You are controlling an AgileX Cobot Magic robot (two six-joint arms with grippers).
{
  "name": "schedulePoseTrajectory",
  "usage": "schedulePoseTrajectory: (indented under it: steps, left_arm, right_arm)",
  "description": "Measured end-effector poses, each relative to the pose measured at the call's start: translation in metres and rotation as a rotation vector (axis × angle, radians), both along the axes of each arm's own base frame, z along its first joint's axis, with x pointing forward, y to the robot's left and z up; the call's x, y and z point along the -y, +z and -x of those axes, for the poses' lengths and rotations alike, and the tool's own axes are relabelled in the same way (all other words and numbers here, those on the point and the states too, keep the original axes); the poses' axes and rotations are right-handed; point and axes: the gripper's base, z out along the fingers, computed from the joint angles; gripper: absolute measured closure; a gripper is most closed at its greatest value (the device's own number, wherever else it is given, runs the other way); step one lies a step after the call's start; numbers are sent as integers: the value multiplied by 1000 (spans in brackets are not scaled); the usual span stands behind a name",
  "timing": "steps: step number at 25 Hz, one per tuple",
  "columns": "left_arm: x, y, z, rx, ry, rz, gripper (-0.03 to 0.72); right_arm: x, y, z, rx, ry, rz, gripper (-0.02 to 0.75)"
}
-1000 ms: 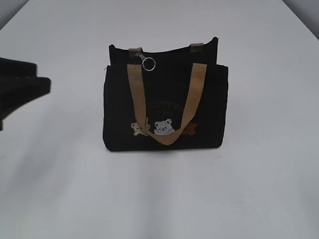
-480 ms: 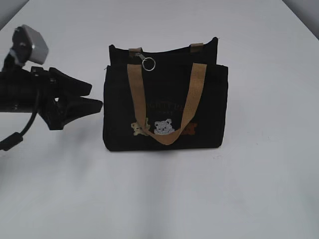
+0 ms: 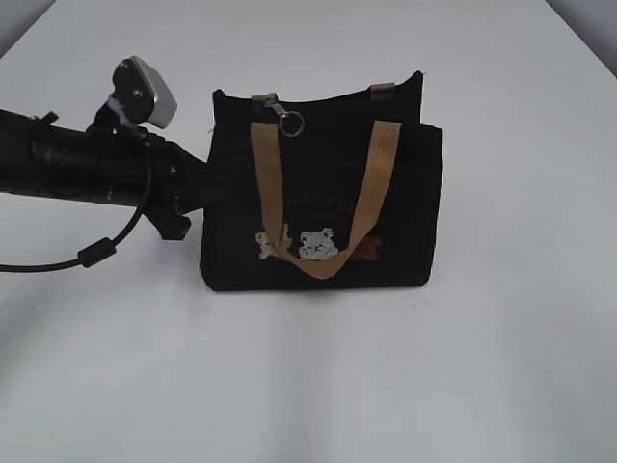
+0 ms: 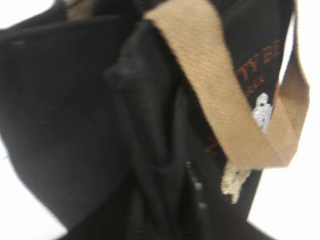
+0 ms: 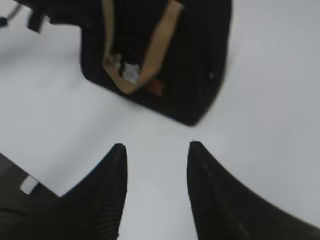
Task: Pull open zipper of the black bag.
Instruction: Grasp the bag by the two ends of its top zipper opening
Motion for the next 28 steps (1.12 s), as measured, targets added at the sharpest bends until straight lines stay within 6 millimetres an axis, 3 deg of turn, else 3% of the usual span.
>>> schedulePoseTrajectory:
  steps: [2,6,11,14,19,28]
  left_arm:
    - [3,0,1,-1,-11,2,637]
    - [4,0,1,0,-15,4,643]
    - [4,0,1,0,-16,5,643]
    - [4,0,1,0,-16,5,643]
    - [4,0,1,0,-17,4,643]
    - [4,0,1,-1,-16,5,643]
  right_arm:
    - [-7,6,-33,26,65,-45,419]
    - [-24,1,-120,-51,195,-104,419]
    - [-66,-5,-225,-60,355,-51,419]
    - [-92,-19,-273,-79,430,2,419]
    - [-130,-40,-314,-80,555,98,419]
    - [-159,-45,-324,58,591,318,419]
